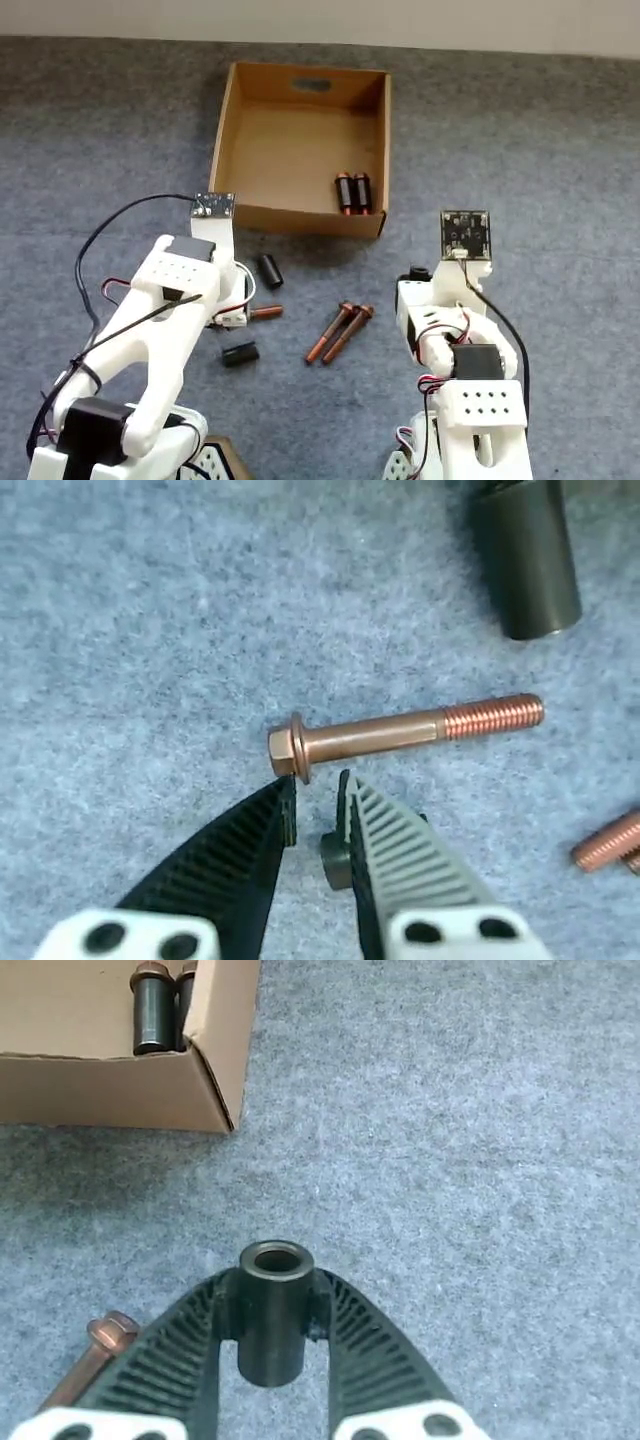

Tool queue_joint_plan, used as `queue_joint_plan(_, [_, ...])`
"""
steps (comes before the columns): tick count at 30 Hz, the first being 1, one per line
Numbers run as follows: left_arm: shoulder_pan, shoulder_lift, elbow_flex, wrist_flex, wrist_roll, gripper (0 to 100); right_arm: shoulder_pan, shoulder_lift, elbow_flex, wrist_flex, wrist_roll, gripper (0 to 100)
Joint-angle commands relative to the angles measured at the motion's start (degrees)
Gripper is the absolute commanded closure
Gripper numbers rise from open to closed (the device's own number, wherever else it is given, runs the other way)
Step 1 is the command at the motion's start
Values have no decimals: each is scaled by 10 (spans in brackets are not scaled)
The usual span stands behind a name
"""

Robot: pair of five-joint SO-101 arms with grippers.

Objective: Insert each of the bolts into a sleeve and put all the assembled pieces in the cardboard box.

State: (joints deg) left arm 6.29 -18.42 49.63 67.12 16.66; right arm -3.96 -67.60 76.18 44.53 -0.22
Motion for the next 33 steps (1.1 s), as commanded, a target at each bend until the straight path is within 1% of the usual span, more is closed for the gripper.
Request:
queue_joint_plan(1, [-7, 16, -1, -4, 6, 899, 7, -11, -6, -12, -5, 991])
queue_joint_plan(7, [-7, 130, -47, -21, 6, 902, 7, -11, -6, -12, -5, 991])
queue_joint_plan(10, [-7, 156, -80, -21, 6, 902, 7, -11, -6, -12, -5, 991])
queue_joint_plan(28, [-7, 159, -195, -21, 6, 902, 7, -11, -6, -12, -5, 991])
queue_joint_plan(33, [-6, 159, -210, -21, 6, 902, 7, -11, -6, -12, -5, 991])
